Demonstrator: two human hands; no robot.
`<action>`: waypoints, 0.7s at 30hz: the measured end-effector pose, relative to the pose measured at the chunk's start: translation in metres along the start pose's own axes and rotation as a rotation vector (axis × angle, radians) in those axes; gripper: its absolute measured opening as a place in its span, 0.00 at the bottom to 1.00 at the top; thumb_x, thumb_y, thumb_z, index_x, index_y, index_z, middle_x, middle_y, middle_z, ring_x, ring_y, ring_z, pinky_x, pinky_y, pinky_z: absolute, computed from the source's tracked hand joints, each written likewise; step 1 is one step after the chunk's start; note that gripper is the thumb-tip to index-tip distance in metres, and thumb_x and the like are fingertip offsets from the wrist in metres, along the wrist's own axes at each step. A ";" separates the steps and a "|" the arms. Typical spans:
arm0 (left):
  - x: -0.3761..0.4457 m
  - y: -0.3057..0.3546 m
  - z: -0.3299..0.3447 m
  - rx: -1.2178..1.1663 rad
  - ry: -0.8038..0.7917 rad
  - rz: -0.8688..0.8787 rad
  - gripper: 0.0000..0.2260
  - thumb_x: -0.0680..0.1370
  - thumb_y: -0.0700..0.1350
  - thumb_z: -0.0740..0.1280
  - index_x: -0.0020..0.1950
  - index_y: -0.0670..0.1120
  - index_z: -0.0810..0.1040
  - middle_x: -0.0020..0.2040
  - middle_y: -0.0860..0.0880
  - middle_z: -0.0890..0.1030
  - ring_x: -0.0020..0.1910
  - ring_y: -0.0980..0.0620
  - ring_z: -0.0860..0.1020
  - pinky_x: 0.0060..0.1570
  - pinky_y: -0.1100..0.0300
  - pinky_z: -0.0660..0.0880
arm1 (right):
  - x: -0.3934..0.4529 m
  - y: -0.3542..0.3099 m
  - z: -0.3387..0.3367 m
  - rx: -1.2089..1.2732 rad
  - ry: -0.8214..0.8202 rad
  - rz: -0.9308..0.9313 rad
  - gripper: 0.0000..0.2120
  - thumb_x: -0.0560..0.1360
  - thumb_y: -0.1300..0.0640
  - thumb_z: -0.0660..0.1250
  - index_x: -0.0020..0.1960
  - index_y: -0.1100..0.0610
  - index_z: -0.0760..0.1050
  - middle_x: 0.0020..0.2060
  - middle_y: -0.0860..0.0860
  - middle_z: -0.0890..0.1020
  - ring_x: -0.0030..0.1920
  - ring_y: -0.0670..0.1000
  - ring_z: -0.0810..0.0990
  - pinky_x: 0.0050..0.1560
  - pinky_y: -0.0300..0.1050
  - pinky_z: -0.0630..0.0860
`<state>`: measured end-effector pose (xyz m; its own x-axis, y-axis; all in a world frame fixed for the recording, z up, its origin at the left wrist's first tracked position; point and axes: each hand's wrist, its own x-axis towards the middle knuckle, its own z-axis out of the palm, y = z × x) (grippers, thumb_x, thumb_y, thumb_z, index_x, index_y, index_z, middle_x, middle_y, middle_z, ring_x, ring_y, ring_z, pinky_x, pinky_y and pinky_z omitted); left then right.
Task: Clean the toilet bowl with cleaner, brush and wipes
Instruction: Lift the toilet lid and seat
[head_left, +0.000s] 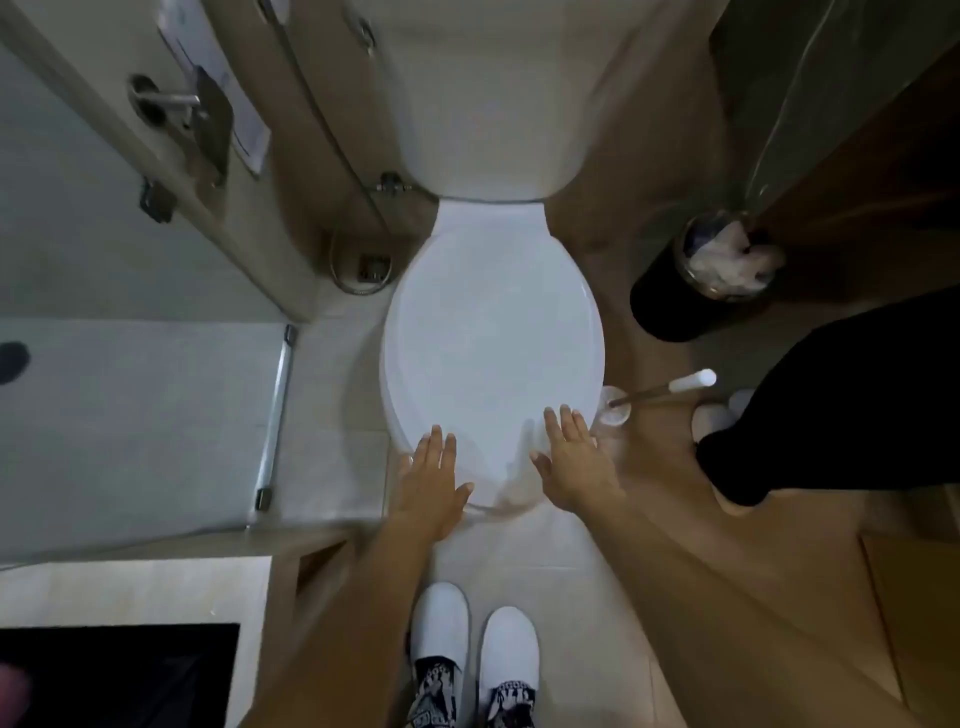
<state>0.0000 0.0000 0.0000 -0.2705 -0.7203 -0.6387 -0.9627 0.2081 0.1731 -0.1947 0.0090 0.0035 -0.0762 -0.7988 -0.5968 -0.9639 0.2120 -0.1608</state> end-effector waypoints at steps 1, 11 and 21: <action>0.001 -0.001 0.008 0.032 0.013 -0.004 0.30 0.83 0.55 0.51 0.78 0.43 0.41 0.78 0.44 0.40 0.77 0.47 0.43 0.73 0.49 0.45 | 0.001 0.001 0.009 -0.033 0.004 -0.008 0.30 0.83 0.48 0.50 0.79 0.56 0.41 0.78 0.55 0.44 0.78 0.53 0.42 0.76 0.55 0.49; 0.033 -0.017 0.058 0.084 0.251 0.019 0.41 0.78 0.60 0.61 0.77 0.44 0.39 0.78 0.44 0.39 0.77 0.47 0.43 0.74 0.46 0.45 | 0.011 0.018 0.072 -0.035 0.153 -0.158 0.33 0.82 0.48 0.55 0.79 0.55 0.41 0.78 0.54 0.42 0.78 0.54 0.42 0.75 0.54 0.47; 0.042 -0.024 0.093 0.144 0.367 0.040 0.51 0.69 0.68 0.60 0.75 0.42 0.33 0.76 0.43 0.39 0.77 0.46 0.43 0.74 0.44 0.50 | 0.009 0.026 0.108 -0.094 0.259 -0.222 0.43 0.76 0.48 0.67 0.78 0.58 0.44 0.78 0.56 0.47 0.77 0.54 0.46 0.74 0.52 0.49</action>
<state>0.0125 0.0262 -0.1006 -0.3181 -0.8928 -0.3189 -0.9473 0.3130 0.0686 -0.1930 0.0681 -0.0913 0.0873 -0.9383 -0.3345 -0.9827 -0.0259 -0.1836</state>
